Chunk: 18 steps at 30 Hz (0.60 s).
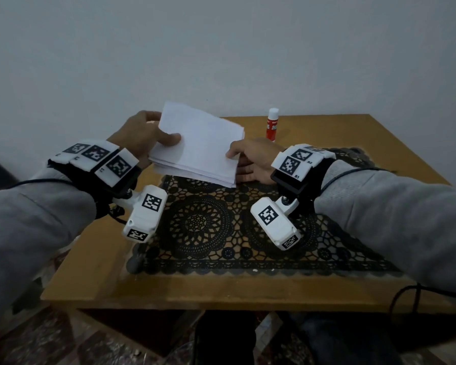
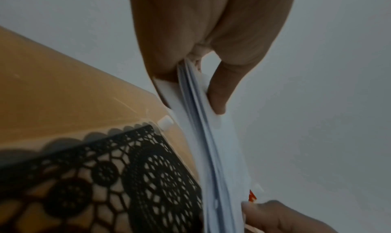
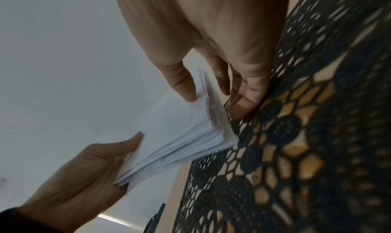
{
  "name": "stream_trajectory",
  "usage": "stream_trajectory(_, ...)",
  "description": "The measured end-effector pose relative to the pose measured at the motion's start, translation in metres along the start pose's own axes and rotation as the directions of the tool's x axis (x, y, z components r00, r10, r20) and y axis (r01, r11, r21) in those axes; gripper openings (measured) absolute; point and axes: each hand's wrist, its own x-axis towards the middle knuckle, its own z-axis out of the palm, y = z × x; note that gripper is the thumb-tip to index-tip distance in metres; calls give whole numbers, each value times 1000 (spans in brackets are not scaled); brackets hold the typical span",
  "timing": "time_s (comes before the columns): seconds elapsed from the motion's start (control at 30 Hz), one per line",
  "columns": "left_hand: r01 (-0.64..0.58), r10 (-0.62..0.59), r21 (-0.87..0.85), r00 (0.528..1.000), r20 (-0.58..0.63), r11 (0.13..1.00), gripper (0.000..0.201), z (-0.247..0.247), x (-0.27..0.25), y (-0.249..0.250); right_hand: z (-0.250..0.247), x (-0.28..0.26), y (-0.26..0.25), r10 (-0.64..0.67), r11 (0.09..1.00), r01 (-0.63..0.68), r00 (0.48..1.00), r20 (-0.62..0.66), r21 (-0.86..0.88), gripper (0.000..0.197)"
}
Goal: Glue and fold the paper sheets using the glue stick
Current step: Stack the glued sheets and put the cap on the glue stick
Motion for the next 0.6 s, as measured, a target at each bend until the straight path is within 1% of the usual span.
stream_trajectory(0.03,-34,34,-10,999,26,999,47,6,-4,2,-6,-4,-1,-31,999,31,1000,-2,40,30)
stream_trajectory(0.1,-87,86,16,994,67,996,42,20,-12,5,-19,-13,-2,-105,989,107,994,-25,100,39)
stream_trajectory(0.13,-105,102,40,991,81,994,39,27,-17,5,-27,-18,-2,-154,984,159,986,-62,83,40)
stream_trajectory(0.17,-126,119,83,989,85,988,37,34,-18,2,-34,-22,-2,-218,975,221,970,-106,19,40)
stream_trajectory(0.23,-167,147,204,983,109,965,40,52,-25,0,-52,-29,1,-372,917,331,911,-180,-221,37)
stream_trajectory(0.27,-187,163,218,979,123,958,41,61,-30,1,-60,-32,4,-424,877,345,884,-199,-334,36)
stream_trajectory(0.3,-205,181,183,973,141,962,39,71,-35,1,-68,-36,5,-454,846,345,865,-212,-407,39)
stream_trajectory(0.33,-205,181,139,969,167,969,36,80,-39,0,-76,-41,6,-474,824,341,852,-221,-453,43)
stream_trajectory(0.37,-209,186,115,965,184,971,34,89,-40,-2,-84,-47,7,-488,808,344,845,-218,-478,43)
stream_trajectory(0.43,-200,168,157,966,194,967,26,103,-45,-5,-97,-55,10,-478,801,327,854,-206,-502,31)
stream_trajectory(0.47,-179,142,191,972,189,965,26,107,-45,-7,-104,-56,14,-473,801,325,859,-199,-503,29)
stream_trajectory(0.53,-143,111,236,984,143,961,40,116,-48,-7,-113,-56,20,-490,796,347,850,-192,-496,36)
stream_trajectory(0.57,-156,126,272,984,125,950,50,118,-47,-8,-114,-55,23,-520,778,371,833,-188,-508,44)
stream_trajectory(0.6,-210,178,324,976,127,922,58,120,-50,-8,-115,-55,25,-561,744,403,810,-171,-534,54)
